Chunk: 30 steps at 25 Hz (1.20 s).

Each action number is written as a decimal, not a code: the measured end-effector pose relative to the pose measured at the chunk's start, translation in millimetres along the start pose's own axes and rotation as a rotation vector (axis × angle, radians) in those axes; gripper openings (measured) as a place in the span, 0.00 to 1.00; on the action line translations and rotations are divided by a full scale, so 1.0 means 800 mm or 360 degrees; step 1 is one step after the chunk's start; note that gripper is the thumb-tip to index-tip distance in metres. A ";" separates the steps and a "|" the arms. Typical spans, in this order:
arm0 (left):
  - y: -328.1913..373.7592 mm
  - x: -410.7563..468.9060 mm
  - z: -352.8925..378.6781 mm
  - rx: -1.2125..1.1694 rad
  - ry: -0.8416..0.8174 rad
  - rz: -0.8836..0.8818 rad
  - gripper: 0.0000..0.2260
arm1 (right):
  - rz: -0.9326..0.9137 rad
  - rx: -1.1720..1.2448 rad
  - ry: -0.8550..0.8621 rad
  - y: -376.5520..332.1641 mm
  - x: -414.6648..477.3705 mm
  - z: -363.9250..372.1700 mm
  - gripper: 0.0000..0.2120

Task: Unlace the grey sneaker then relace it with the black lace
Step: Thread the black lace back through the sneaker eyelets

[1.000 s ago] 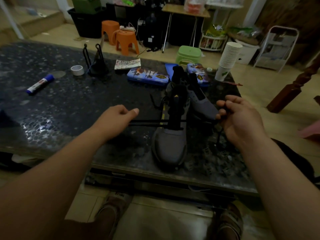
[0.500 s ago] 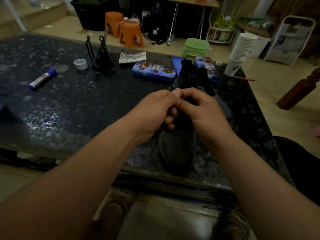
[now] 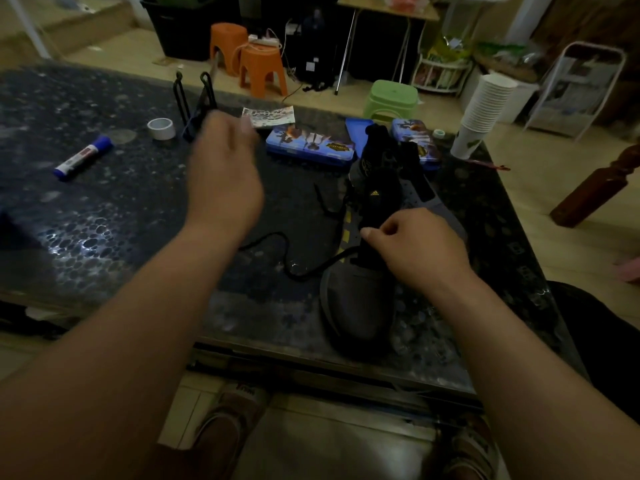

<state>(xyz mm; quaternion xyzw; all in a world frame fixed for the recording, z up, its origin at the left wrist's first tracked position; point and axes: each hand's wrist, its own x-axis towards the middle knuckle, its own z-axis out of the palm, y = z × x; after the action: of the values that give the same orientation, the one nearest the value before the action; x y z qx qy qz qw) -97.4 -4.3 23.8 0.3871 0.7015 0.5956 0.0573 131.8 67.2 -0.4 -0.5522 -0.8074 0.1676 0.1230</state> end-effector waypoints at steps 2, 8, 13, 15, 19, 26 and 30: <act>-0.006 -0.024 0.032 0.0094 -0.0421 0.0000 0.06 | -0.0007 -0.0028 -0.0043 -0.005 0.009 0.006 0.19; -0.018 -0.077 0.071 0.0341 -0.1136 0.0044 0.06 | 0.0121 0.0569 -0.0022 0.007 0.013 0.004 0.11; -0.026 -0.079 0.061 0.0271 -0.1481 -0.0221 0.08 | 0.0044 0.0463 0.0164 0.020 0.008 0.011 0.09; -0.028 -0.079 0.056 0.0312 -0.1552 -0.0224 0.08 | -0.0019 0.0464 0.0227 0.023 0.006 0.011 0.08; -0.030 -0.085 0.058 0.0327 -0.1524 -0.0220 0.07 | -0.0135 0.0490 0.0113 0.024 -0.006 0.004 0.05; -0.028 -0.084 0.068 0.0329 -0.1284 -0.0173 0.06 | -0.0147 0.0432 -0.0129 0.028 -0.009 0.014 0.08; -0.023 -0.087 0.072 0.0423 -0.1260 -0.0094 0.07 | -0.0136 0.0500 -0.0136 0.032 -0.005 0.019 0.12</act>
<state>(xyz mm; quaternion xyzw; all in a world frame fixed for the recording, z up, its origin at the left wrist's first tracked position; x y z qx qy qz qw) -26.5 -0.9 -35.3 0.5698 0.7069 0.3033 0.2892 149.0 69.8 -25.0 -0.4837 -0.7985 0.3099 0.1803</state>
